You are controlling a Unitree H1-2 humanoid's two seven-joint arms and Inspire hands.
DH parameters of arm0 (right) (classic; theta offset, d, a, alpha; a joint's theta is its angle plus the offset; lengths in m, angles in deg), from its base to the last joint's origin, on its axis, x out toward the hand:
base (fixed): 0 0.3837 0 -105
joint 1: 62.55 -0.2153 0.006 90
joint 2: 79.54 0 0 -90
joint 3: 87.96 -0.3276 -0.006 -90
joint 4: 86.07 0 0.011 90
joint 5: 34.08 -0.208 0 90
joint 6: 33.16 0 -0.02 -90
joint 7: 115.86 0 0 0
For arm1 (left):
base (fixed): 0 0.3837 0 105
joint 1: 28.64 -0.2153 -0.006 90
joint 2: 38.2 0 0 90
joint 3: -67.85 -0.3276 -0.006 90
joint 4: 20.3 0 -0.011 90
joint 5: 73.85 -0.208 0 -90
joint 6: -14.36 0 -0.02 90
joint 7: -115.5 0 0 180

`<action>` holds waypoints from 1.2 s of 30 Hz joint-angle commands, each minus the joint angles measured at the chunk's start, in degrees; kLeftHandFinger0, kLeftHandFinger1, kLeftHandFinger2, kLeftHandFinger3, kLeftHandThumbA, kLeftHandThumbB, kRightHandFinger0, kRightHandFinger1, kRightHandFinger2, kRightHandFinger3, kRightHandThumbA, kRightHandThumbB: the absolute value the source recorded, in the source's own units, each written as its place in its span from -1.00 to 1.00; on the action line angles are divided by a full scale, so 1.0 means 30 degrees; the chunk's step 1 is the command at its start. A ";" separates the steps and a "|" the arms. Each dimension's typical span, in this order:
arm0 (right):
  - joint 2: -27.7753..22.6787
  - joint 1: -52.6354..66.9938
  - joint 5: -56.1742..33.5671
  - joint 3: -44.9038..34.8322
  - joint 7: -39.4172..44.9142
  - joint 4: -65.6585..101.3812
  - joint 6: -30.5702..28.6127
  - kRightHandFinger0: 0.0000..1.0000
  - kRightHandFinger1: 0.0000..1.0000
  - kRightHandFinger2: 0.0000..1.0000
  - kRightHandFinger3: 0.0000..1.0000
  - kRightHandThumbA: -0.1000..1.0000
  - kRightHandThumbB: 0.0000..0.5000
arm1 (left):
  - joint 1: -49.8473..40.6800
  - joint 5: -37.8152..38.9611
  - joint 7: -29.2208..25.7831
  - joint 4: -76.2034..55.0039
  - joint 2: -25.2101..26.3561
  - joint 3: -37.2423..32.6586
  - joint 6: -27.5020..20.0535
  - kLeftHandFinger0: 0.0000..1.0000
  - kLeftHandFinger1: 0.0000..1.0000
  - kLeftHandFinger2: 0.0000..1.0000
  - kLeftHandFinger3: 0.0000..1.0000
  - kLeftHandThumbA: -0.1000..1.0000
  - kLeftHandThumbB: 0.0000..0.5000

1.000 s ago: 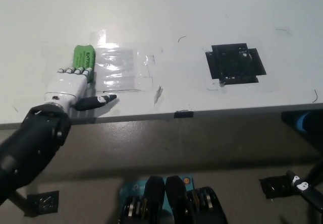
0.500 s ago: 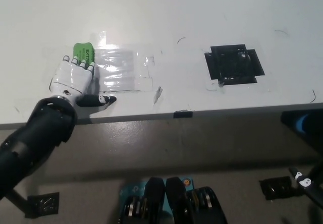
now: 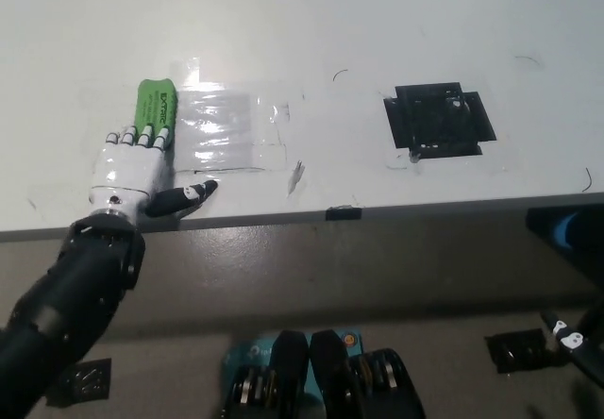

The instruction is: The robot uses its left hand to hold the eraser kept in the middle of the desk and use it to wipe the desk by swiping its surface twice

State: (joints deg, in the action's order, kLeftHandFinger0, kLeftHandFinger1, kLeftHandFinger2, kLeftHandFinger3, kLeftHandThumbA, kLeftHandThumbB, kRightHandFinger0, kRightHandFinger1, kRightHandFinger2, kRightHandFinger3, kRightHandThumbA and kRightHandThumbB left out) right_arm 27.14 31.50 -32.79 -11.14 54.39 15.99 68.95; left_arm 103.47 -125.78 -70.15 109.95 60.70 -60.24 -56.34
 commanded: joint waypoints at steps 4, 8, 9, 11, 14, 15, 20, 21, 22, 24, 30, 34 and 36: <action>-0.0191 -0.0307 0.0201 -0.0004 -0.0270 0.0374 -0.0582 0.87 0.87 0.87 0.91 1.00 -0.72 | -0.1723 0.1967 0.1953 0.1246 -0.1004 0.1320 -0.1379 1.00 1.00 1.00 1.00 1.00 0.61; -0.0269 -0.0439 0.0664 0.0120 -0.0472 0.0246 -0.0609 0.72 0.76 0.76 0.82 1.00 -0.63 | -0.1814 0.2025 0.2090 0.1071 -0.1081 0.1827 -0.1579 1.00 1.00 1.00 1.00 1.00 0.54; -0.0236 -0.0463 0.0676 0.0101 -0.0513 0.0364 -0.0397 0.66 0.73 0.73 0.80 1.00 -0.58 | -0.1892 0.2040 0.1983 0.0966 -0.1101 0.1912 -0.1761 1.00 1.00 1.00 1.00 1.00 0.64; -0.0286 -0.0463 0.0848 0.0152 -0.0527 0.0369 -0.0340 0.65 0.71 0.72 0.80 1.00 -0.62 | -0.1787 0.1911 0.1888 0.1134 -0.1188 0.1967 -0.1977 1.00 1.00 1.00 1.00 1.00 0.58; -0.0216 -0.0507 0.0939 0.0170 -0.0571 0.0438 -0.0225 0.66 0.71 0.72 0.80 1.00 -0.62 | -0.1642 0.1670 0.1930 0.1241 -0.1206 0.1921 -0.1972 1.00 1.00 1.00 1.00 1.00 0.61; -0.0199 -0.0588 0.0940 0.0146 -0.0598 0.0473 -0.0145 0.66 0.71 0.71 0.80 1.00 -0.63 | -0.1519 0.1677 0.1891 0.1348 -0.1227 0.1939 -0.2069 1.00 1.00 1.00 1.00 1.00 0.61; -0.0171 -0.0695 0.0926 0.0074 -0.0593 0.0550 0.0083 0.67 0.71 0.70 0.80 1.00 -0.62 | -0.1264 0.1209 0.2123 0.1659 -0.1369 0.1482 -0.2043 1.00 1.00 1.00 1.00 1.00 0.87; -0.0188 -0.0698 0.1040 0.0107 -0.0608 0.0542 0.0080 0.64 0.71 0.69 0.80 1.00 -0.60 | -0.1280 0.0946 0.2263 0.1581 -0.1473 0.1211 -0.1873 1.00 1.00 1.00 1.00 1.00 0.75; -0.0204 -0.0648 0.1058 0.0138 -0.0557 0.0582 0.0046 0.67 0.72 0.71 0.81 1.00 -0.60 | -0.1316 0.0784 0.2376 0.1539 -0.1483 0.0968 -0.1952 1.00 1.00 1.00 1.00 1.00 0.74; -0.0217 -0.0606 0.1039 0.0165 -0.0486 0.0643 0.0031 0.69 0.73 0.72 0.81 1.00 -0.58 | -0.1190 -0.0059 0.2661 0.1735 -0.1663 0.0008 -0.2026 1.00 1.00 1.00 1.00 1.00 0.85; -0.0421 -0.0808 0.1323 0.0364 -0.0421 0.0585 -0.0030 0.73 0.75 0.76 0.84 1.00 -0.62 | -0.0522 -0.0777 0.3042 0.2449 -0.2453 -0.1387 -0.1751 1.00 1.00 1.00 1.00 1.00 1.00; -0.0425 -0.0891 0.0738 0.0332 -0.0159 0.0574 -0.0162 0.85 0.82 0.85 0.90 1.00 -0.69 | 0.0218 -0.1205 0.3408 0.3293 -0.3347 -0.2314 -0.2094 1.00 1.00 1.00 1.00 1.00 1.00; -0.0341 -0.0964 0.0714 0.0342 -0.0210 0.0579 -0.0108 0.90 0.86 0.87 0.93 1.00 -0.78 | 0.0707 -0.1567 0.3128 0.3970 -0.4171 -0.2918 -0.2241 1.00 1.00 1.00 1.00 1.00 1.00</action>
State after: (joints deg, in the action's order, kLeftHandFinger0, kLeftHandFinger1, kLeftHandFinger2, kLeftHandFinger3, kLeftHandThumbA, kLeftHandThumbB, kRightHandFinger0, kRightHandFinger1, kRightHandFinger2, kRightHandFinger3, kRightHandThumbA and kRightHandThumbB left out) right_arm 26.57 29.95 -30.32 -10.51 53.51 15.91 69.07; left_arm 107.81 -129.28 -70.60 117.43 55.94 -63.19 -58.96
